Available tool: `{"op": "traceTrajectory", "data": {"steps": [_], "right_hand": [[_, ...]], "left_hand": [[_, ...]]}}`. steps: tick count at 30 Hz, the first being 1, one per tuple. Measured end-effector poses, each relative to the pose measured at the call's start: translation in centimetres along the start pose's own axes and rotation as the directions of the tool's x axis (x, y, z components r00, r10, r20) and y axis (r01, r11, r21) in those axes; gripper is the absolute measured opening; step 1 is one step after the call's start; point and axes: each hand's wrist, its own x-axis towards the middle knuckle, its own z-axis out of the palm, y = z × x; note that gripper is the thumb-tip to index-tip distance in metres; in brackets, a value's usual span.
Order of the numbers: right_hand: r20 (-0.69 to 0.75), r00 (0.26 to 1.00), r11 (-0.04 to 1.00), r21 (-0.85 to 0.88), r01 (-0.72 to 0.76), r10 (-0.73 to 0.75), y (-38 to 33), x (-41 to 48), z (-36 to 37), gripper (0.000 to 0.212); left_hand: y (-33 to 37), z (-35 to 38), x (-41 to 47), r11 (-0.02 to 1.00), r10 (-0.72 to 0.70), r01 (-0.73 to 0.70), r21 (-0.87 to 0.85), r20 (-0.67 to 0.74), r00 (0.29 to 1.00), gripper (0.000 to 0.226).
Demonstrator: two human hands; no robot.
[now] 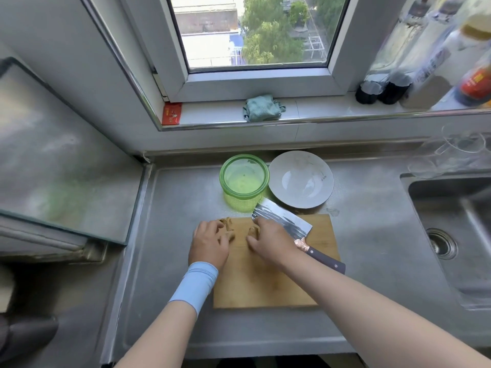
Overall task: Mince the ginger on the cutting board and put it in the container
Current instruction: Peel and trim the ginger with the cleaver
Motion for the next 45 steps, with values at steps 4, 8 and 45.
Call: {"op": "traceTrajectory", "data": {"steps": [4,8,45], "right_hand": [[0.031,0.999,0.999,-0.045,-0.024,0.025,-0.2,0.3,0.4,0.029],[0.008,0.999,0.998,-0.054,-0.035,0.036,-0.2,-1.0,-0.2,0.049],[-0.09,0.989,0.919,-0.368,-0.144,0.118,8.7,-5.5,-2.0,0.073]], "left_hand": [[-1.3,0.4,0.5,0.997,0.04,-0.054,0.057,0.212,0.976,0.033],[-1.5,0.3,0.2,0.999,0.039,-0.042,0.011,0.2,0.979,0.025],[2.8,3.5,-6.8,0.993,0.063,-0.095,0.065,0.388,0.919,0.011]]}}
